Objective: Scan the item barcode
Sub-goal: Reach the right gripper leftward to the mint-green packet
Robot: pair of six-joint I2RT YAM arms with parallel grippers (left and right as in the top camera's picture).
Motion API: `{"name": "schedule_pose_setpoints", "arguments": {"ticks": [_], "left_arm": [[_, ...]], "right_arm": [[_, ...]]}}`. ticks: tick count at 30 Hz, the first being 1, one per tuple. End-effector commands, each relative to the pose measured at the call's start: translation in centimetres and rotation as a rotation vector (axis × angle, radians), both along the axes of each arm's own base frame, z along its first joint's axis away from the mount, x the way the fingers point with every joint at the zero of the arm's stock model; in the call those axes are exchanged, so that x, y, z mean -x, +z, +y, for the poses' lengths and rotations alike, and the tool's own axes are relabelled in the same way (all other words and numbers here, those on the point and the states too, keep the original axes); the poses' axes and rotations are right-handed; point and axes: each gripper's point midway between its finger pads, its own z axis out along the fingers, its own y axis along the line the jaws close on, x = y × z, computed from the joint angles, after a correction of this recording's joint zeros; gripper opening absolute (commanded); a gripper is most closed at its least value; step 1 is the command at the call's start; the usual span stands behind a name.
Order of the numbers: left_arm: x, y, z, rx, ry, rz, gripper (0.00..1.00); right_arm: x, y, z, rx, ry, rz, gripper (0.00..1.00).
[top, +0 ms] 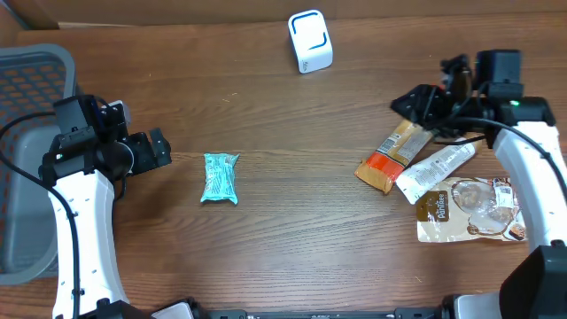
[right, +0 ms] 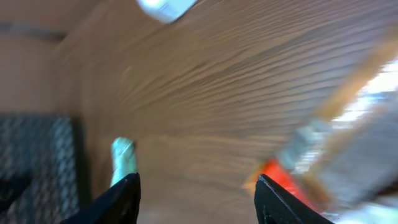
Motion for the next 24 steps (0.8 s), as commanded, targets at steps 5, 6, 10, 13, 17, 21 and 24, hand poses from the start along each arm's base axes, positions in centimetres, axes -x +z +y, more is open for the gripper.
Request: {"name": "schedule_pose_setpoints", "arguments": {"ticks": [5,6,10,13,17,21,24], "left_arm": [[-0.2,0.3,-0.1,-0.005,-0.021,-0.009,1.0],[-0.2,0.3,-0.1,-0.005,-0.021,-0.009,1.0],[-0.2,0.3,-0.1,-0.005,-0.021,-0.009,1.0],[-0.2,0.3,-0.1,-0.005,-0.021,-0.009,0.99],[-0.2,0.3,-0.1,-0.005,-0.021,-0.009,0.99],[-0.2,0.3,-0.1,-0.005,-0.021,-0.009,1.0],[-0.2,0.3,-0.1,-0.005,-0.021,-0.009,1.0]], "right_arm": [[1.9,-0.1,10.5,0.063,0.221,-0.055,0.62],[2.1,-0.3,11.9,0.071,0.247,-0.065,0.61],[2.5,-0.9,17.7,0.037,0.344,-0.107,0.57],[2.0,-1.3,21.0,0.051,0.411,-0.104,0.6],[2.1,-2.8,24.8,0.082,0.511,-0.069,0.67],[3.0,-5.1,28.4,0.081,0.574,-0.057,0.68],[4.1,-7.1,30.5,0.085,0.59,-0.031,0.67]]}}
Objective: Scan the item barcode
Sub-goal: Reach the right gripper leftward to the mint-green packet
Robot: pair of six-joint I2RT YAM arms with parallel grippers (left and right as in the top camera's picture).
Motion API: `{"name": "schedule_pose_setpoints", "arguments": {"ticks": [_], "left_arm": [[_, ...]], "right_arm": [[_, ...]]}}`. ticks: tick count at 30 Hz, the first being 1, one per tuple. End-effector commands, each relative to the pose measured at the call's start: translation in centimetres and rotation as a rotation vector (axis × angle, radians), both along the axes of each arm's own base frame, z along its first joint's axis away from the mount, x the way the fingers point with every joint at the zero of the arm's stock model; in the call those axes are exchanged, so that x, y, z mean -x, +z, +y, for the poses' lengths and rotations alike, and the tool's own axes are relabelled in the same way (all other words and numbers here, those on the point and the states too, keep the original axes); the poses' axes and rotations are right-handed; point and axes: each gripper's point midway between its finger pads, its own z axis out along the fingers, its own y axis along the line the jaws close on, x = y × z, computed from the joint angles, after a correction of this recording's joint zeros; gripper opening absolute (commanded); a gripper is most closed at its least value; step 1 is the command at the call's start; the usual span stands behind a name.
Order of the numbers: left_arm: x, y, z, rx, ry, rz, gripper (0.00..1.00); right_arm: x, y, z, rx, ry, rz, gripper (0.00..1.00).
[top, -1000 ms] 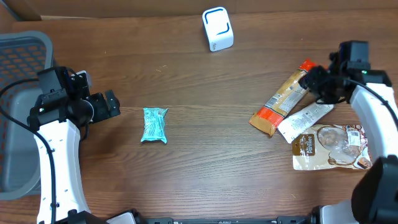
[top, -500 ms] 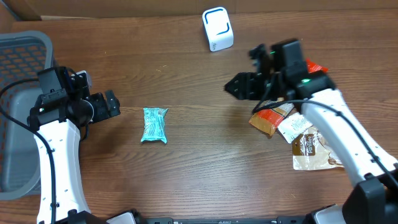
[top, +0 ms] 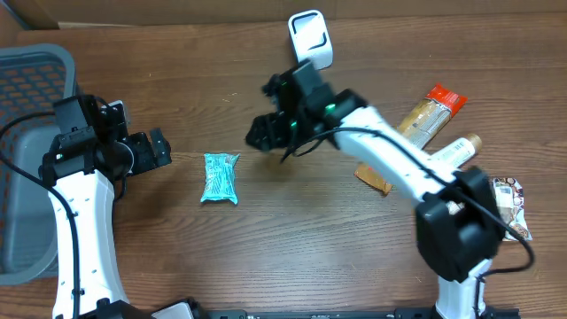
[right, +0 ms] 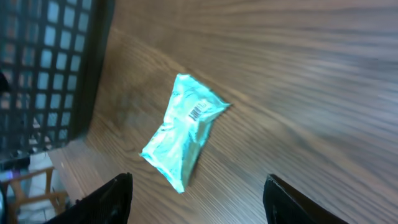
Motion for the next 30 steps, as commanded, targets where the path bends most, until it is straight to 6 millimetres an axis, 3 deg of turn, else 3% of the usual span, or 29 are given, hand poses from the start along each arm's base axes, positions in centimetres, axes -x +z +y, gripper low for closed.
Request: {"name": "schedule_pose_setpoints", "arguments": {"ticks": [1,11,19,25,30], "left_arm": [[-0.2,0.3,-0.1,-0.005,-0.021,-0.009,1.0],[-0.2,0.3,-0.1,-0.005,-0.021,-0.009,0.99],[-0.2,0.3,-0.1,-0.005,-0.021,-0.009,1.0],[-0.2,0.3,-0.1,-0.005,-0.021,-0.009,0.99],[-0.2,0.3,-0.1,-0.005,-0.021,-0.009,1.0]], "right_arm": [[1.1,-2.0,2.6,0.021,0.019,0.015,0.67],[3.7,-7.1,6.3,0.054,0.047,0.071,0.62],[5.2,-10.8,6.7,0.106,0.031,0.153,0.46],[5.7,-11.2,6.5,0.117,0.038,0.177,0.24],[6.4,-11.1,6.9,0.109,0.055,0.185,0.24]]}}
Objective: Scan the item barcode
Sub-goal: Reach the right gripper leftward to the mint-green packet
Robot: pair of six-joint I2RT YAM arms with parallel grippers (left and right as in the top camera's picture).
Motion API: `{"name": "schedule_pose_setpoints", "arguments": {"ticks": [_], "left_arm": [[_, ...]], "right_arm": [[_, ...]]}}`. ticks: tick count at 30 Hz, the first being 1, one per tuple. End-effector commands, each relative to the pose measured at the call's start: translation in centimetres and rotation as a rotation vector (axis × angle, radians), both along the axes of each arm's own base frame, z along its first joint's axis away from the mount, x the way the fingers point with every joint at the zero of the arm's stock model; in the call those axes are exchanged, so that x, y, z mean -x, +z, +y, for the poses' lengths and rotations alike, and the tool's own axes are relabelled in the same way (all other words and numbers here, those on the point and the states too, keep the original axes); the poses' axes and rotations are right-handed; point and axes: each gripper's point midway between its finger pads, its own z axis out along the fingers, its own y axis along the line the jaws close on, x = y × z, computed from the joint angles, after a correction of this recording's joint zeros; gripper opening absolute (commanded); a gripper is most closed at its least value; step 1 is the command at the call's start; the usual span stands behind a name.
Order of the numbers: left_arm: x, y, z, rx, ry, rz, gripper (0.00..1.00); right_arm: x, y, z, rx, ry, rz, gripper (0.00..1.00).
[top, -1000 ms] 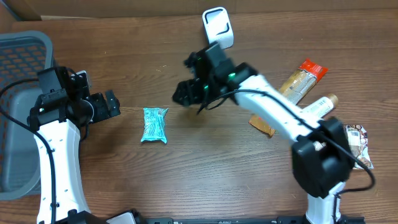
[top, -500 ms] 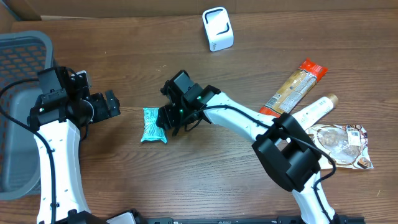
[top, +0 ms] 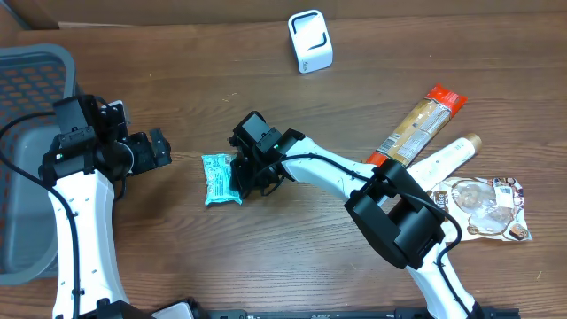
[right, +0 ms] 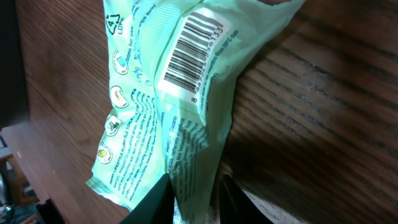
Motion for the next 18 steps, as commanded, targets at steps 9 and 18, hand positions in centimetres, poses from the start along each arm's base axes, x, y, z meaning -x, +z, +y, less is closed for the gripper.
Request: {"name": "schedule_pose_setpoints", "arguments": {"ticks": [9,18], "left_arm": [[-0.2,0.3,-0.1,-0.005,-0.021,-0.009,0.99],[-0.2,0.3,-0.1,-0.005,-0.021,-0.009,1.0]], "right_arm": [[1.4,-0.4,1.3,0.005,0.038,-0.011,0.3],[1.3,-0.4,1.1,0.008,0.055,-0.021,0.04]]}}
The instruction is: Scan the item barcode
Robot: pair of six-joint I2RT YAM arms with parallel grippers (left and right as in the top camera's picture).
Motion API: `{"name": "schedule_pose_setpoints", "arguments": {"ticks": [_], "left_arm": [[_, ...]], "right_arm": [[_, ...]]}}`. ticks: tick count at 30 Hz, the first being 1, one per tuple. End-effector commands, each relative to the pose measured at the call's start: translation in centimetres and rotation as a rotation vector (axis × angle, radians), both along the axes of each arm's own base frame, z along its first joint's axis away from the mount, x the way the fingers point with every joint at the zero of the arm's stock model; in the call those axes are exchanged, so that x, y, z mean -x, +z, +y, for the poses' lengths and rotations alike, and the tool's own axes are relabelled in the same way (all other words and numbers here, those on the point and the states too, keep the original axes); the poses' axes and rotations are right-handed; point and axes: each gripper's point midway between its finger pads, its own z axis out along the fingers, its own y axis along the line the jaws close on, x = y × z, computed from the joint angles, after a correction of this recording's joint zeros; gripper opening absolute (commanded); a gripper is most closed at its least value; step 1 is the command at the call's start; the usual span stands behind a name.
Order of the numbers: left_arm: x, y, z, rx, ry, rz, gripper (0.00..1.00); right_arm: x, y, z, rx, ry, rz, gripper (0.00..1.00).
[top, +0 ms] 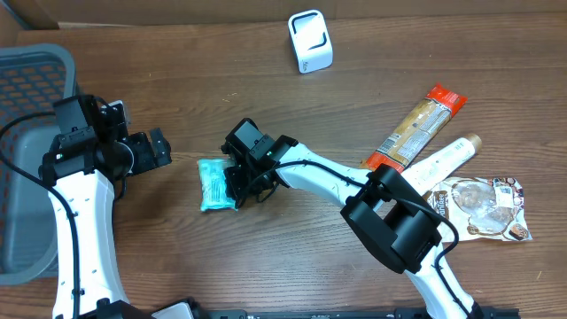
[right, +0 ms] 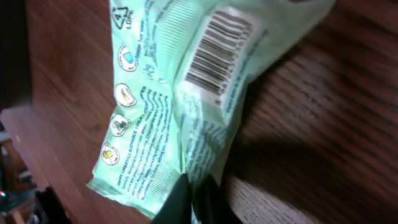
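Observation:
A teal snack packet (top: 215, 185) lies on the wooden table left of centre. Its barcode label (right: 219, 48) faces up in the right wrist view. My right gripper (top: 237, 188) is down at the packet's right edge, and its black fingers (right: 177, 200) are shut on a fold of the packet (right: 161, 118). The white barcode scanner (top: 309, 41) stands at the back of the table. My left gripper (top: 152, 149) hovers left of the packet with its fingers apart and nothing between them.
A grey mesh basket (top: 27, 159) stands at the left edge. At the right lie an orange-tipped snack bar (top: 416, 126), a white tube (top: 441, 160) and a clear pouch (top: 478, 207). The table's back edge (top: 266, 25) meets a cardboard wall.
My right gripper's fingers, then slightly apart around the packet's edge, have closed on it. The packet has shifted a little to the left. The left arm is unchanged.
My right gripper was open over the pile of items at the right. Then it was mid-table, open, facing the teal packet. Then it was down at the packet with its fingers astride the right edge, and now it is shut on that edge. My left arm stayed still.

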Motion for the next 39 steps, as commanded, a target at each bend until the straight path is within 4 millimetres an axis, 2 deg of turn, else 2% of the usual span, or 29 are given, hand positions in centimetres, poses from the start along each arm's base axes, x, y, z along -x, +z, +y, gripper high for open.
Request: {"name": "schedule_pose_setpoints", "arguments": {"ticks": [1,5,8,11,14,15,17,19,22,25,29,33,36,39], "left_arm": [[-0.2,0.3,-0.1,-0.005,-0.021,-0.009,1.0],[-0.2,0.3,-0.1,-0.005,-0.021,-0.009,1.0],[-0.2,0.3,-0.1,-0.005,-0.021,-0.009,1.0],[-0.2,0.3,-0.1,-0.005,-0.021,-0.009,1.0],[-0.2,0.3,-0.1,-0.005,-0.021,-0.009,1.0],[-0.2,0.3,-0.1,-0.005,-0.021,-0.009,1.0],[-0.2,0.3,-0.1,-0.005,-0.021,-0.009,1.0],[-0.2,0.3,-0.1,-0.005,-0.021,-0.009,1.0],[-0.2,0.3,-0.1,-0.005,-0.021,-0.009,0.99],[-0.2,0.3,-0.1,-0.006,-0.021,-0.009,1.0],[-0.2,0.3,-0.1,-0.005,-0.021,-0.009,1.0],[-0.2,0.3,-0.1,-0.005,-0.021,-0.009,1.0],[-0.2,0.3,-0.1,-0.005,-0.021,-0.009,1.0],[-0.2,0.3,-0.1,-0.005,-0.021,-0.009,1.0]], "right_arm": [[-0.6,-0.6,-0.4,0.02,-0.006,-0.006,0.04],[-1.8,-0.2,-2.5,0.064,-0.051,0.035,0.04],[-3.2,1.1,-4.8,0.089,-0.025,0.02,0.04],[-4.0,3.0,-7.1,0.101,0.162,-0.08,0.04],[-3.4,3.9,-9.0,0.11,0.417,-0.168,0.04],[-3.0,4.0,-9.6,0.116,0.487,-0.185,0.08],[-2.5,3.7,-11.1,0.159,0.603,-0.213,0.4],[-2.9,3.3,-12.6,0.244,0.644,-0.234,0.5],[-3.8,2.9,-14.1,0.35,0.644,-0.266,0.52],[-4.0,3.9,-13.4,0.322,0.606,-0.268,0.54],[-4.0,6.2,-11.0,0.202,0.508,-0.237,0.56],[-4.6,6.8,-9.4,0.171,0.394,-0.227,0.56],[-4.7,7.1,-8.4,0.144,0.355,-0.223,0.54],[-3.6,7.9,-6.8,0.056,0.347,-0.173,0.45]]}}
